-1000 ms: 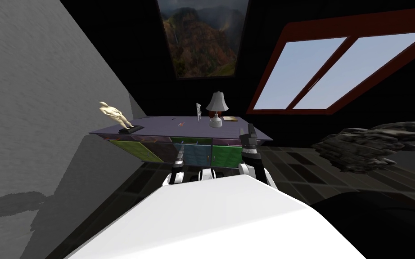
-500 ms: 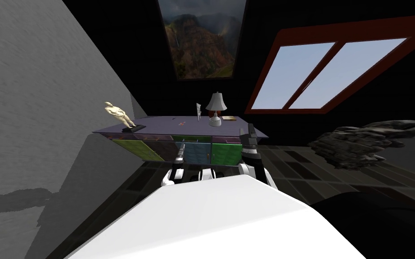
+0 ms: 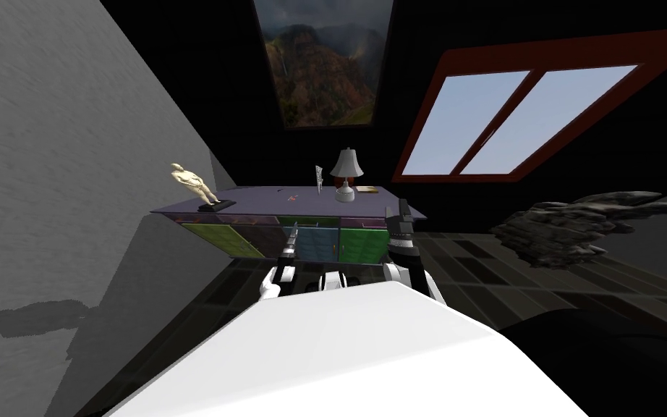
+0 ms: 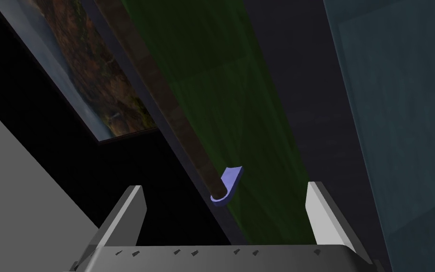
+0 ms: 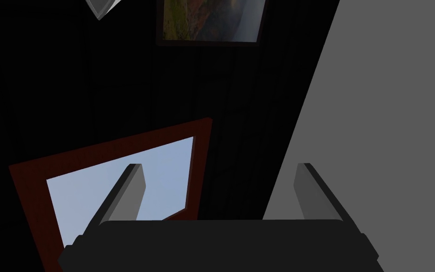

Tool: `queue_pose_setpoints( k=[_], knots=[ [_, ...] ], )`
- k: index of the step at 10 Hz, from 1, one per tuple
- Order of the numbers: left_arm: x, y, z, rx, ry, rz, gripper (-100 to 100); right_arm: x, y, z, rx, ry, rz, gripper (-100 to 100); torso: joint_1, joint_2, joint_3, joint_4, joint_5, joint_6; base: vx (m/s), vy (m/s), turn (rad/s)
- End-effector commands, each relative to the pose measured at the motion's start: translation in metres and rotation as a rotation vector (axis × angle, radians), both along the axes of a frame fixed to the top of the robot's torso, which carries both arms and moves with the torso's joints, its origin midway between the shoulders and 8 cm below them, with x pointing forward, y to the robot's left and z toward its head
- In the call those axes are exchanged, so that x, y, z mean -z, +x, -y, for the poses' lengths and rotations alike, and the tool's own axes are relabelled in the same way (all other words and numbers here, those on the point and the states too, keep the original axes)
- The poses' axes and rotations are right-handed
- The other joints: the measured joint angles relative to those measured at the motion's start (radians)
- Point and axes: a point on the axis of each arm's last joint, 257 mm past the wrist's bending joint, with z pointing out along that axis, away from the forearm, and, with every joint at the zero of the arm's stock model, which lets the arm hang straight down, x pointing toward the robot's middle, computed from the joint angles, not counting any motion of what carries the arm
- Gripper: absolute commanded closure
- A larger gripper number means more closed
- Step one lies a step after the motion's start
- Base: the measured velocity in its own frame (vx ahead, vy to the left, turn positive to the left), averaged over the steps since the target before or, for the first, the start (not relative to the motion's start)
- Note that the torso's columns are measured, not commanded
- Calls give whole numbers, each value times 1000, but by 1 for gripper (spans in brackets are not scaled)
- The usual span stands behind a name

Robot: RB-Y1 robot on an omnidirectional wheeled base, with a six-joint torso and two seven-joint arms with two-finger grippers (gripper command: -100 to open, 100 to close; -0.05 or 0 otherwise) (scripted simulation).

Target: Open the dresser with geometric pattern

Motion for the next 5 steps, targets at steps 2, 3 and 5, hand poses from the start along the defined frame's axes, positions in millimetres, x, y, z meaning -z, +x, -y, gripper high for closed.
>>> queue_pose_setpoints(
  k=[2,3,5],
  knots=[
    [0,15,0,5,2,-30,-100,0,0,0,0,0,0,0,0,-2,-1,-1,0,0,-42,10,-9],
    [-1,21,-1,6,5,-43,-100,0,0,0,0,0,0,0,0,-3,-2,-1,0,0,-48,12,-17],
    [-3,31,-2,8,9,-60,-100,0,0,0,0,0,0,0,0,-2,-1,0,0,0,-52,7,-14]
  ],
)
